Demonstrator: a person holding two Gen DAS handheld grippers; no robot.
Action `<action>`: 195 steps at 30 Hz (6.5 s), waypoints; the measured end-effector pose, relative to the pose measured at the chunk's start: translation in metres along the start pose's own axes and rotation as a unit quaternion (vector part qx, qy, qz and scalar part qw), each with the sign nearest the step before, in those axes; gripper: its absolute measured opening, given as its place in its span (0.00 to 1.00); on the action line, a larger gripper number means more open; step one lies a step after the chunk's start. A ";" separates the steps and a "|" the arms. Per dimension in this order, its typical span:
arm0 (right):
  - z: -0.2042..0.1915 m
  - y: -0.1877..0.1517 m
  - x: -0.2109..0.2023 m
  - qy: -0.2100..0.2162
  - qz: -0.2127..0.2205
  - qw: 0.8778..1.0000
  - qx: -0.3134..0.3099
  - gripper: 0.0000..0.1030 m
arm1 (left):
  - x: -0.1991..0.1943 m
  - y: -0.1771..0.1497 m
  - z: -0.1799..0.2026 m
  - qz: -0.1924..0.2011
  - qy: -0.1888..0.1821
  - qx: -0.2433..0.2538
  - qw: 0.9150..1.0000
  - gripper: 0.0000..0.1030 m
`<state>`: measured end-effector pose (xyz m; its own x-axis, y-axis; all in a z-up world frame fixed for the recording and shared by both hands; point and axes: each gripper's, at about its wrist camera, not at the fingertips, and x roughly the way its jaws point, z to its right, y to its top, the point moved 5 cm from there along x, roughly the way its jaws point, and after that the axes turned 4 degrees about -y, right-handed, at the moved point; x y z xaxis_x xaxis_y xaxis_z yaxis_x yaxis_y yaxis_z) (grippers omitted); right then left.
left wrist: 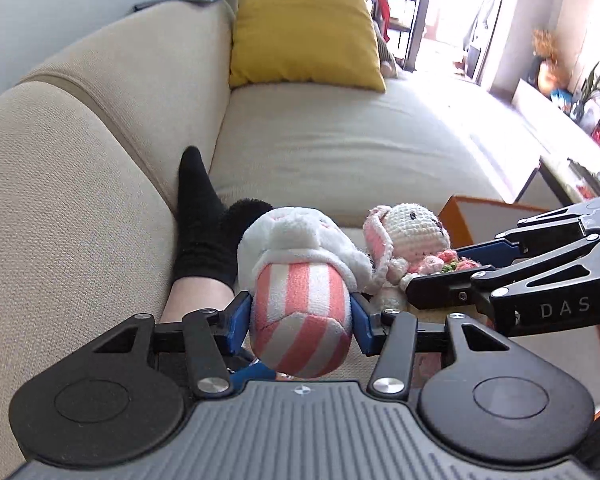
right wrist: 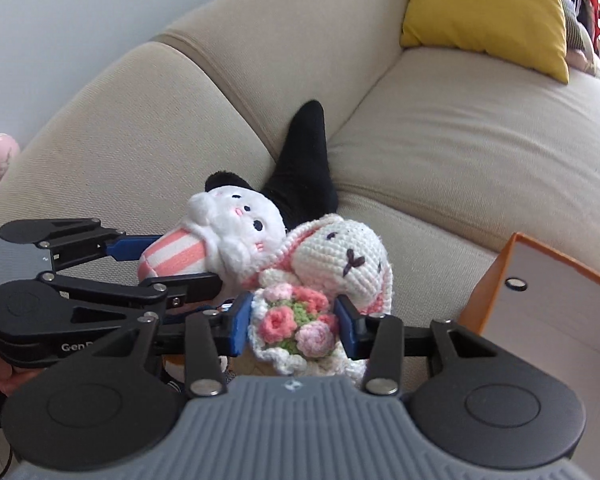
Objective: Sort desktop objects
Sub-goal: 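Carry both plush toys over the orange box and lower them inside, then open both tools to release the toys in the box and lift away, then move both tools back toward the red panda and pink wallet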
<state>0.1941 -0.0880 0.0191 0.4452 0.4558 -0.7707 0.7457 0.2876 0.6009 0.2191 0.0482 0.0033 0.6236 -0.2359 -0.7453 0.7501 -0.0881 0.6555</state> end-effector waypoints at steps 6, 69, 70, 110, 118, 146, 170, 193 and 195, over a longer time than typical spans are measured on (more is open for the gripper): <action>0.034 -0.018 -0.065 -0.026 0.033 0.999 -0.020 0.45 | -0.029 0.010 0.056 0.082 -0.041 -0.014 0.996 0.58; 0.187 -0.122 -0.011 -0.138 -0.180 0.944 -0.240 0.50 | 0.130 -0.059 0.224 -0.122 -0.120 0.260 0.950 0.63; 0.186 -0.122 -0.011 -0.144 -0.180 0.946 -0.227 0.49 | 0.135 -0.058 0.225 -0.122 -0.117 0.271 0.948 0.63; 0.197 -0.124 -0.036 -0.182 -0.077 0.974 -0.110 0.45 | 0.153 -0.047 0.232 -0.120 -0.131 0.252 0.951 0.40; 0.196 -0.126 -0.062 -0.184 -0.045 0.980 -0.066 0.45 | 0.113 -0.032 0.213 -0.067 -0.133 0.226 0.963 0.43; 0.178 -0.215 -0.085 -0.229 -0.032 0.966 0.118 0.08 | 0.054 -0.107 0.156 -0.061 -0.035 0.066 0.995 0.20; 0.158 -0.211 -0.117 -0.260 0.017 0.961 0.089 0.10 | -0.004 -0.135 0.151 -0.040 -0.083 0.038 0.995 0.19; 0.010 -0.114 -0.038 -0.061 0.027 0.993 -0.094 0.38 | -0.070 -0.120 -0.004 0.035 0.029 -0.087 0.995 0.22; 0.002 -0.106 -0.023 -0.047 0.011 0.994 -0.102 0.34 | -0.063 -0.121 -0.012 0.025 0.028 -0.094 0.995 0.22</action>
<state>0.1057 -0.1311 -0.0271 0.5117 0.3869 -0.7671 0.6236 0.4469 0.6414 0.0917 0.0855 -0.0301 0.6691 -0.1800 -0.7211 0.7420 0.1060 0.6620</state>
